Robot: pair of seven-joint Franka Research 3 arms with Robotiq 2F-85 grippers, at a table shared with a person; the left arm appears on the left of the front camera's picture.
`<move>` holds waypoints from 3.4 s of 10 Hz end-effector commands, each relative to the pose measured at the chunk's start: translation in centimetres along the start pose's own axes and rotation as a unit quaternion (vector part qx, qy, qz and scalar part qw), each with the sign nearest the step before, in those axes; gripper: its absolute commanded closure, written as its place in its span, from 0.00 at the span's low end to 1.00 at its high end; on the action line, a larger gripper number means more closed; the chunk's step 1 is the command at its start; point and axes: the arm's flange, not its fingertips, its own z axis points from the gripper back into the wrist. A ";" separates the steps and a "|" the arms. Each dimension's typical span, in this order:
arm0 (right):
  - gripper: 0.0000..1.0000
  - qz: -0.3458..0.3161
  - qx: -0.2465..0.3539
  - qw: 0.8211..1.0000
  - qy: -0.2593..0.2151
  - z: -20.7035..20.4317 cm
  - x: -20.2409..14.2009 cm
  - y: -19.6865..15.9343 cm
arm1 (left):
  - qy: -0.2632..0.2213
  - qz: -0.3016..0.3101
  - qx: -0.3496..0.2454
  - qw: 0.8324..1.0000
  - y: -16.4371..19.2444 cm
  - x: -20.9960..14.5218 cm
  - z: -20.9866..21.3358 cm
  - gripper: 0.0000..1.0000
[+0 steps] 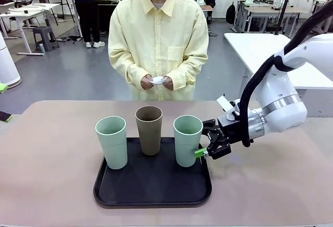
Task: Place coasters on the table and set cups on them.
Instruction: Pick up one Reusable plastic cup and place it on a coaster set by the human.
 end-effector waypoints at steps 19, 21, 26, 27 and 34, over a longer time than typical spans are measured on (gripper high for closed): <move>1.00 -0.001 -0.101 0.995 0.007 6.7 14.6 6.0 | -0.002 -0.005 -0.003 1.000 -0.1 0.0 0.1 0.00; 1.00 -0.028 -0.146 0.987 0.055 7.0 14.5 5.9 | -0.002 -0.005 -0.003 1.000 -0.1 0.0 0.1 0.00; 0.17 0.006 -0.197 0.980 0.038 16.2 16.0 2.0 | -0.002 -0.005 -0.003 1.000 -0.1 0.0 0.1 0.00; 0.17 -0.007 -0.240 0.970 0.036 20.7 16.0 0.5 | -0.002 -0.005 -0.003 1.000 -0.1 0.0 0.1 0.00; 0.17 -0.054 -0.372 0.927 -0.007 34.6 16.4 -2.3 | -0.002 -0.005 -0.003 1.000 -0.1 0.0 0.1 0.00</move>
